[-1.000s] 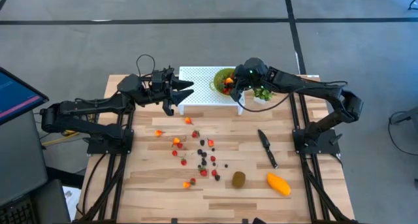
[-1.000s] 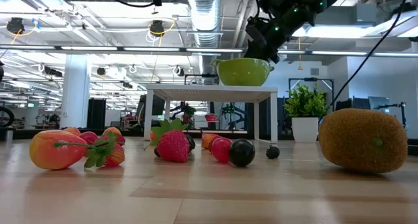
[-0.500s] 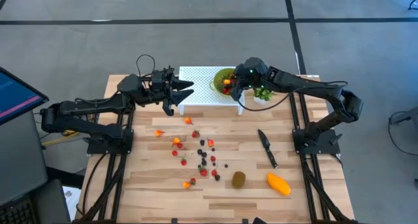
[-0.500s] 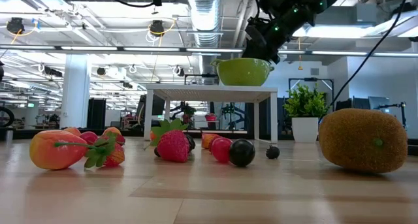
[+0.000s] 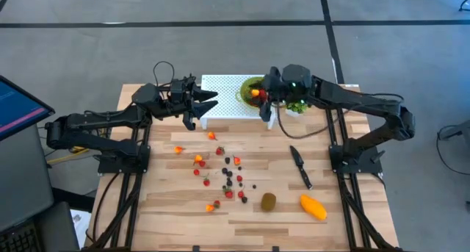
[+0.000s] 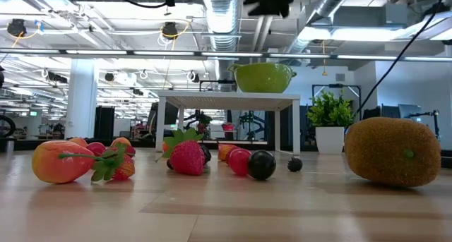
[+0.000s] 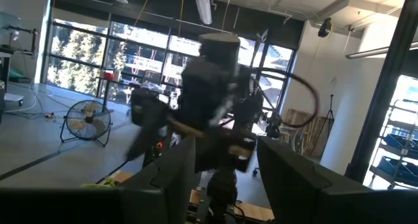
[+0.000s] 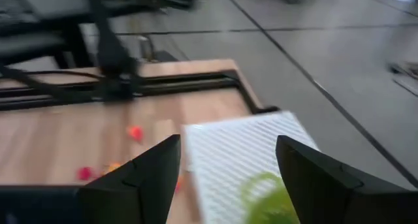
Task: Pick & Place Fruit
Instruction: Put the black blueberry into the green strainer bowl
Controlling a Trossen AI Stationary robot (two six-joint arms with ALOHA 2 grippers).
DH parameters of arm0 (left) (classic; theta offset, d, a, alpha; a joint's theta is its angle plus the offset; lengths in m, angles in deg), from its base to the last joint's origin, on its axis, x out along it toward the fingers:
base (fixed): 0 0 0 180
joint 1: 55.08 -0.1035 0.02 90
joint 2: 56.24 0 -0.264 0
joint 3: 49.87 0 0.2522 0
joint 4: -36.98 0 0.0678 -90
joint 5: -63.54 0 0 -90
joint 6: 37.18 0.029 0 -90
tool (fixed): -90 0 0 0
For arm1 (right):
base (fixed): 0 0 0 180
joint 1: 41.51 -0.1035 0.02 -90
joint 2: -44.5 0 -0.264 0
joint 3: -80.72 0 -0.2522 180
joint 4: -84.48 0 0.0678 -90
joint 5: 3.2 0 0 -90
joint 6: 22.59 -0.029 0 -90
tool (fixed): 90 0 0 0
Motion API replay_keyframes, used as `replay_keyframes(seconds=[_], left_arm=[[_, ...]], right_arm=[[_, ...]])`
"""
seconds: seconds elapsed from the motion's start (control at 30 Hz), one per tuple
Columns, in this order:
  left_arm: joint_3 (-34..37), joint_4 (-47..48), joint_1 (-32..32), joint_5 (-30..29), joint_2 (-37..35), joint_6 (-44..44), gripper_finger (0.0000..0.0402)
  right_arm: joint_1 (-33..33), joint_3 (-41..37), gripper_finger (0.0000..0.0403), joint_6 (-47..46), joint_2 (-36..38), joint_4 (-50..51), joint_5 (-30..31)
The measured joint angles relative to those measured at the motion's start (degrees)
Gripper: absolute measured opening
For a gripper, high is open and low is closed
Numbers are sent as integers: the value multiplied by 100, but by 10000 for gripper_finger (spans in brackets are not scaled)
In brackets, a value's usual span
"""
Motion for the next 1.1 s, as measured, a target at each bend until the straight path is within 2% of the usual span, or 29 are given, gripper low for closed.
replay_keyframes(seconds=[0.33,0.6,0.83,1.1], left_arm=[[0,0,0,-1,0,0,159],[0,1,0,0,-2,0,159],[0,2,0,0,-2,0,159],[0,2,0,-1,-2,0,159]], right_arm=[[-1679,66,244,-191,17,684,38],[-2862,58,244,-938,-707,1978,783],[-3381,61,244,-1554,-1463,2417,820],[-3492,62,244,-1719,-2336,2411,787]])
